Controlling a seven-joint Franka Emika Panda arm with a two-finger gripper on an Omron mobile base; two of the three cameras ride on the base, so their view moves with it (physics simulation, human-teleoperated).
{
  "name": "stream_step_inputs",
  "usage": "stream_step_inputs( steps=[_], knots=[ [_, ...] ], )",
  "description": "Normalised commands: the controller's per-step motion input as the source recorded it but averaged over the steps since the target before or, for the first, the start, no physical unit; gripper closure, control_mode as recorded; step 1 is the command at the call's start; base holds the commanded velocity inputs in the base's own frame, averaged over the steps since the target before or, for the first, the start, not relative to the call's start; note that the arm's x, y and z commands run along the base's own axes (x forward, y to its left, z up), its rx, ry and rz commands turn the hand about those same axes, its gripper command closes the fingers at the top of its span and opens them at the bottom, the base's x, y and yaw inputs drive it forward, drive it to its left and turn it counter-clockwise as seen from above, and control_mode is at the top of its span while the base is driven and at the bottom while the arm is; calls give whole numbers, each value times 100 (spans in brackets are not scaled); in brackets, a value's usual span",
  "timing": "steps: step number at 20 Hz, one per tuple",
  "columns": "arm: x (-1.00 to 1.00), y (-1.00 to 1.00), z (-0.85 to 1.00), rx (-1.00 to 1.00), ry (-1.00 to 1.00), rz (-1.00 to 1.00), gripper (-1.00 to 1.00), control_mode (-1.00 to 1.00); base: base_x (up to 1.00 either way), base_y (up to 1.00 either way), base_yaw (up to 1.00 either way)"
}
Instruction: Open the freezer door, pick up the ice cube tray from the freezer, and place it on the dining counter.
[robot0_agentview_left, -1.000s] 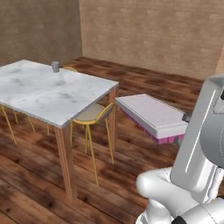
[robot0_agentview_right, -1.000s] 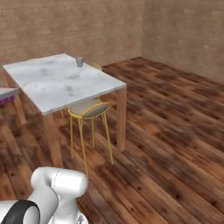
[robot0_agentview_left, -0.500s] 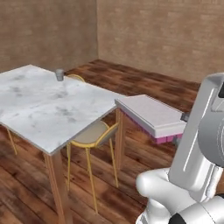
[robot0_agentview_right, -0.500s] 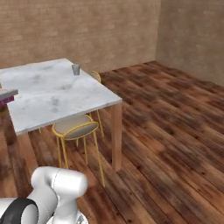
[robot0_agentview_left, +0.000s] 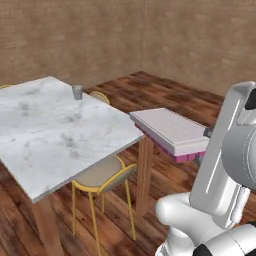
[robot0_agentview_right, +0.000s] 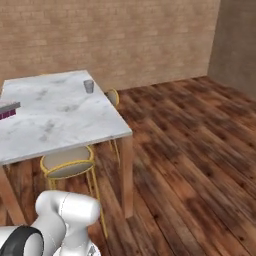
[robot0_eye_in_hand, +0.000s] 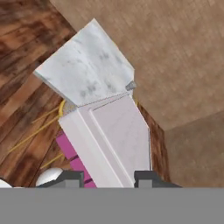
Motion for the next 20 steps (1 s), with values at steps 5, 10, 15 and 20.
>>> stream_step_inputs(
  steps=[5,10,15,20],
  knots=[
    [0,0,0,0,0,0,100,100,83,-51,38],
    [0,0,0,0,0,0,100,100,64,-38,38],
    [0,0,0,0,0,0,100,100,57,-5,37],
    [0,0,0,0,0,0,100,100,47,-2,35]
  ],
)
